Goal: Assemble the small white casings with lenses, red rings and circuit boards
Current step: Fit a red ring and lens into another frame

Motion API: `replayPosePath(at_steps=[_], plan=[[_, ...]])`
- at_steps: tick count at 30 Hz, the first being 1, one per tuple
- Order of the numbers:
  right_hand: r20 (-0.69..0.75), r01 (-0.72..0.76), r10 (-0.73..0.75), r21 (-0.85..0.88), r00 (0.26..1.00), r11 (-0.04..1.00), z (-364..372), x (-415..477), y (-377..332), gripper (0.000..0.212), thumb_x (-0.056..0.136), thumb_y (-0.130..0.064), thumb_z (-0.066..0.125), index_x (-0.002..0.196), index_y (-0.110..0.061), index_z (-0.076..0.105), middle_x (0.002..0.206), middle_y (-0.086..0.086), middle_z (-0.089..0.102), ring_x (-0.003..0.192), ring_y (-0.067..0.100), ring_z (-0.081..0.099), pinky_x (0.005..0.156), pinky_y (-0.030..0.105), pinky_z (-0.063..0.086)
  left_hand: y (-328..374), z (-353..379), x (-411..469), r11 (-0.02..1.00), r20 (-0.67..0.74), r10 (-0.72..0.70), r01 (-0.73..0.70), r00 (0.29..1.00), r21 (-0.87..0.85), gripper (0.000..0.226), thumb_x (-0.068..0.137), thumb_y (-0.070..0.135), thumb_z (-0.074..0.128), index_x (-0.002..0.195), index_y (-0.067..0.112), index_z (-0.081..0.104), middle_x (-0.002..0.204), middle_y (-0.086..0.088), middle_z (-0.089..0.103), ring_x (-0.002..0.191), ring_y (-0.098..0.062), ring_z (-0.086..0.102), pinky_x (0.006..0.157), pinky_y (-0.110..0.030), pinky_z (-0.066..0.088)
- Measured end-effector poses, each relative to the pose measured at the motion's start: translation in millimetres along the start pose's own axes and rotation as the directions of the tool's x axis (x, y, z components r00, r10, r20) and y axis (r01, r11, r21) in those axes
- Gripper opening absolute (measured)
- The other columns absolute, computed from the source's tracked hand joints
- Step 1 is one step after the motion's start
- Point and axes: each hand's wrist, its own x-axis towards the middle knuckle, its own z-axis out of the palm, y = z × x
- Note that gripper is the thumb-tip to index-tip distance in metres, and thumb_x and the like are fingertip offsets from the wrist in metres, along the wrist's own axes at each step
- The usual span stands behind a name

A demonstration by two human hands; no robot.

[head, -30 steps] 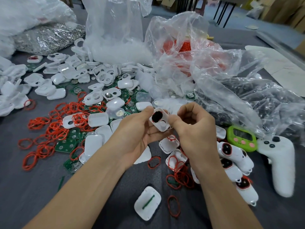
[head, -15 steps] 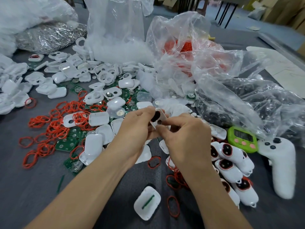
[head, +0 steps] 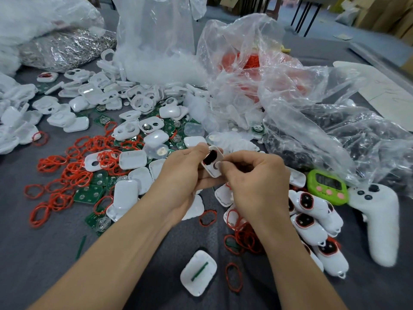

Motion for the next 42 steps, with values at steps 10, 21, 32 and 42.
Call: replayPosePath(at_steps=[10, 21, 32, 42], plan=[[-0.059, 0.022, -0.031, -0.145, 0.998, 0.989, 4.9, -4.0, -6.0, 0.006, 0.080, -0.033, 0.077, 0.082, -0.037, 0.081, 0.066, -0.015, 0.072, 0.066, 0.012, 0.067, 0.068, 0.036, 0.057, -3.9, -0.4, 1.5, 0.999, 0.014, 0.004, -0.005, 1.000, 0.054, 0.036, 0.109, 0.023, 0.046, 0.097, 0.003, 0.075, 0.089, -0.011, 0.080, 0.078, -0.019, 0.078, 0.062, -0.026, 0.061], [-0.142, 0.060, -0.078, -0.128, 0.987, 0.990, 2.8, -3.8, -8.1, 0.019, 0.070, -0.031, 0.092, 0.073, -0.027, 0.073, 0.067, -0.011, 0.064, 0.062, 0.009, 0.058, 0.061, 0.029, 0.050, 1.3, -2.2, -1.8, 0.998, 0.048, -0.010, 0.006, 0.999, 0.068, 0.040, 0.110, 0.025, 0.045, 0.099, -0.001, 0.074, 0.094, -0.017, 0.079, 0.083, -0.025, 0.078, 0.066, -0.031, 0.063], [0.325, -0.011, -0.029, 0.120, 0.945, 0.993, -13.4, 4.5, -7.4, 0.015, 0.083, -0.018, 0.074, 0.090, -0.030, 0.068, 0.074, -0.006, 0.071, 0.066, 0.018, 0.064, 0.060, 0.031, 0.055, 7.3, -15.4, -5.7, 0.930, 0.273, -0.053, -0.052, 0.961, 0.363, 0.036, 0.071, -0.005, 0.053, 0.100, -0.005, 0.075, 0.100, -0.022, 0.076, 0.088, -0.021, 0.075, 0.081, -0.041, 0.064], [0.386, -0.252, 0.098, 0.374, 0.917, 0.892, -12.3, 6.0, -7.3, 0.017, 0.078, -0.017, 0.077, 0.090, -0.030, 0.078, 0.081, 0.000, 0.077, 0.067, 0.012, 0.070, 0.060, 0.025, 0.055, 13.4, -17.8, -3.9, 0.931, 0.307, -0.073, -0.045, 0.949, 0.361, 0.041, 0.081, -0.020, 0.051, 0.104, 0.002, 0.077, 0.094, -0.022, 0.075, 0.091, -0.028, 0.076, 0.076, -0.032, 0.063]])
